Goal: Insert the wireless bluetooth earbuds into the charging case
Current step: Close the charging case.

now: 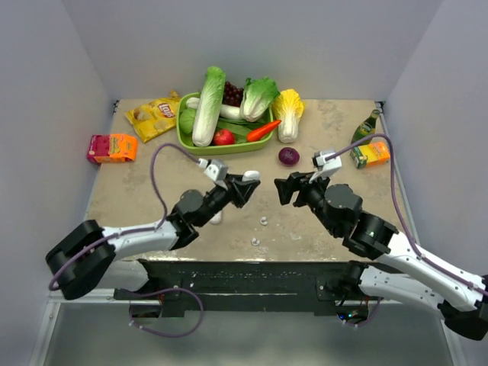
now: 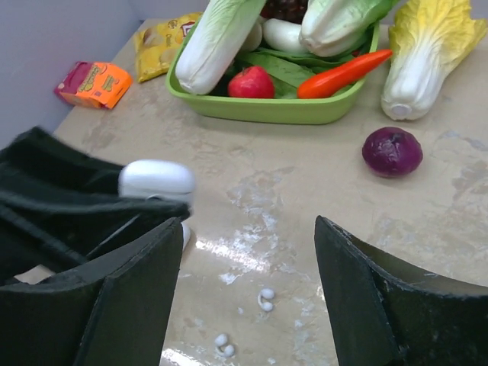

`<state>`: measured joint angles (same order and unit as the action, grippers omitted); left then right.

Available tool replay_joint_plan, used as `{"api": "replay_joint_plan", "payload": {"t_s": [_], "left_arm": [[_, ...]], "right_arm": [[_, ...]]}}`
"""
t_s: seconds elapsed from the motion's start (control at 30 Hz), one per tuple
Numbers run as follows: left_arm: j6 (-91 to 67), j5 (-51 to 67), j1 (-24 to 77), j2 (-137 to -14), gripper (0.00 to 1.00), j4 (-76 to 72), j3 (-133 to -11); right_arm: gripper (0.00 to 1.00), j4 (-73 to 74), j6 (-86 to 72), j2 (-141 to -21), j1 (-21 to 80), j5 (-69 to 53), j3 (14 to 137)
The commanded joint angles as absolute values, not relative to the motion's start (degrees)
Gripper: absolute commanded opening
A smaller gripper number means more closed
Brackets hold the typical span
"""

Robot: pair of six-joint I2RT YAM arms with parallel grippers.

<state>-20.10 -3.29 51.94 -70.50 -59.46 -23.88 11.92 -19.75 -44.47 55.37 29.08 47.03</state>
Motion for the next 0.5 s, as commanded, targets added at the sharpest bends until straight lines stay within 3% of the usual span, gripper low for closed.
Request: {"api": "replay_joint_plan", "payload": {"t_s": [0.0, 0.17, 0.47], "left_arm": [[-40.65, -8.36, 44.75, -79.87, 0.00, -39.04, -32.51], [-45.70, -0.54, 37.89, -91.39, 0.00, -39.55, -35.15], [-44.30, 3.60, 36.39, -103.70, 0.00, -35.77, -42.71]], "right_arm": [[0.72, 7.64, -23.81, -48.42, 55.37, 32.08, 44.13], [0.72, 6.15, -25.66, -46.85, 55.37, 30.68, 39.12], [0.73, 6.33, -26.63, -45.88, 55.37, 28.83, 37.18]]}}
